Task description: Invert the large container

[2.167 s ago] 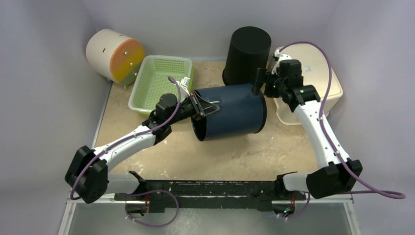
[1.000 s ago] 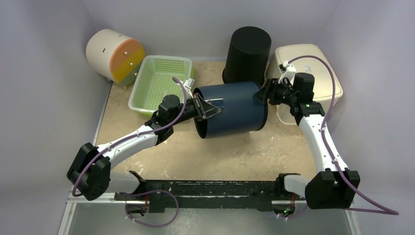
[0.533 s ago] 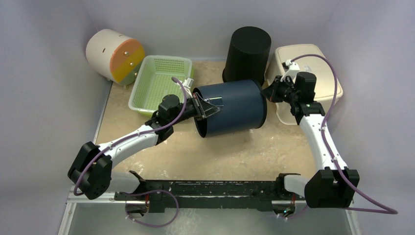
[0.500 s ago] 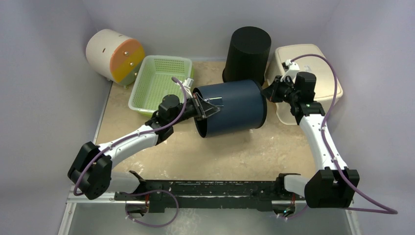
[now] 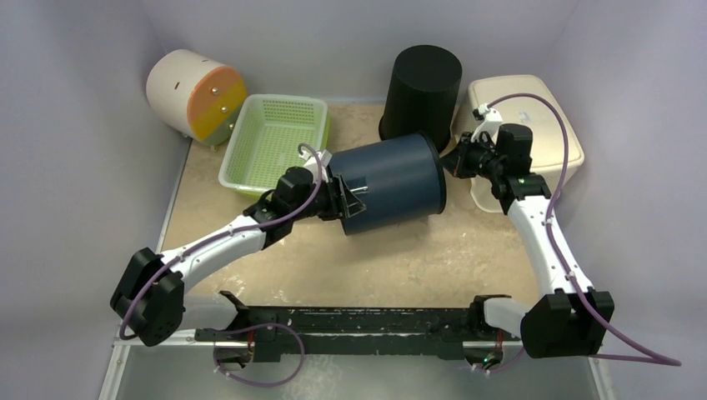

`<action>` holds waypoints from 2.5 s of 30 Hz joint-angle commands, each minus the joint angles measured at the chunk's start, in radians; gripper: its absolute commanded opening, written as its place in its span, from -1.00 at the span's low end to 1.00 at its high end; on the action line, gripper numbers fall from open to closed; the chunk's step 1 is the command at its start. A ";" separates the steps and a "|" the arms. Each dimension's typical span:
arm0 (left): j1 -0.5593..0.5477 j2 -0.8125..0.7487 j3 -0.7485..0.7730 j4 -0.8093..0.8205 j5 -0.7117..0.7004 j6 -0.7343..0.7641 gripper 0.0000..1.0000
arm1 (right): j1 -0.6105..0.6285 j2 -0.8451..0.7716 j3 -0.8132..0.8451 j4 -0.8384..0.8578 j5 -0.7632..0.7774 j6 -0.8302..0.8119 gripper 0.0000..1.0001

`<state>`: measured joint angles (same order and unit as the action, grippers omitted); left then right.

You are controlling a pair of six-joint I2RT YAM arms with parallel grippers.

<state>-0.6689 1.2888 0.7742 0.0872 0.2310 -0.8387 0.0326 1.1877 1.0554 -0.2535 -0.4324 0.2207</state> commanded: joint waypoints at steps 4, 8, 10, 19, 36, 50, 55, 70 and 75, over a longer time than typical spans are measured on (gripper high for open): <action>0.008 -0.098 0.075 -0.252 -0.121 0.076 0.17 | -0.005 0.015 -0.003 -0.119 0.093 -0.020 -1.00; 0.008 -0.126 0.105 -0.322 -0.161 0.097 0.17 | -0.005 0.008 0.056 -0.152 0.099 -0.036 -1.00; 0.008 -0.123 0.099 -0.322 -0.163 0.102 0.17 | -0.005 0.015 0.117 -0.192 0.122 -0.047 -1.00; 0.009 -0.094 0.083 -0.258 -0.143 0.100 0.17 | 0.001 0.018 0.318 -0.288 0.139 -0.054 -1.00; 0.008 -0.049 0.058 -0.185 -0.121 0.112 0.17 | 0.007 -0.014 0.216 -0.330 0.162 0.053 0.18; 0.010 -0.029 0.045 -0.167 -0.121 0.106 0.16 | 0.004 0.057 0.066 -0.199 0.073 0.080 -0.42; 0.011 -0.005 0.033 -0.140 -0.121 0.102 0.10 | 0.005 0.044 0.031 -0.180 0.076 0.076 -1.00; 0.031 -0.013 0.185 -0.231 -0.193 0.190 0.03 | 0.004 0.046 0.284 -0.340 0.244 -0.024 -1.00; 0.122 -0.054 0.273 -0.255 -0.208 0.190 0.09 | 0.004 0.058 0.320 -0.352 0.279 -0.028 -1.00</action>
<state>-0.6197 1.3014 0.9520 -0.1772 0.0593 -0.6830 0.0448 1.2457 1.2942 -0.6174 -0.2501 0.2489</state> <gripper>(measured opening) 0.542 0.031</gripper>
